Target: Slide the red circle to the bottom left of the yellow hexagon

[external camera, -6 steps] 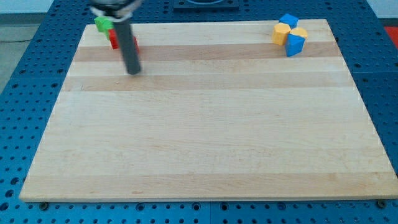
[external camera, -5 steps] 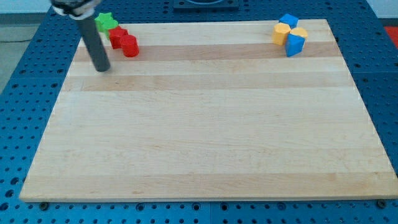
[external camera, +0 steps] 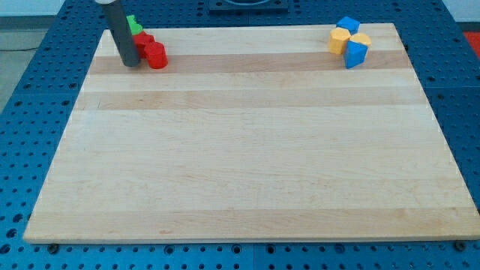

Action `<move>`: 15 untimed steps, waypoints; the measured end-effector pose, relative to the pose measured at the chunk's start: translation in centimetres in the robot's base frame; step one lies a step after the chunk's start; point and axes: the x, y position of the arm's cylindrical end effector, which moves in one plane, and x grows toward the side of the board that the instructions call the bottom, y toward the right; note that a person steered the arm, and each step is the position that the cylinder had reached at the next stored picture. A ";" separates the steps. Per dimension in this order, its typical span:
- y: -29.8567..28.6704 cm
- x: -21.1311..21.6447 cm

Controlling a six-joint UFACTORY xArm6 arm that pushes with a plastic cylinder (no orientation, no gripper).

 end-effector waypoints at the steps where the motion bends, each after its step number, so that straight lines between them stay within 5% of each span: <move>1: 2.8 -0.2; 7: 13.2 -6.8; 12: 21.3 -0.8; 15: 23.4 -3.2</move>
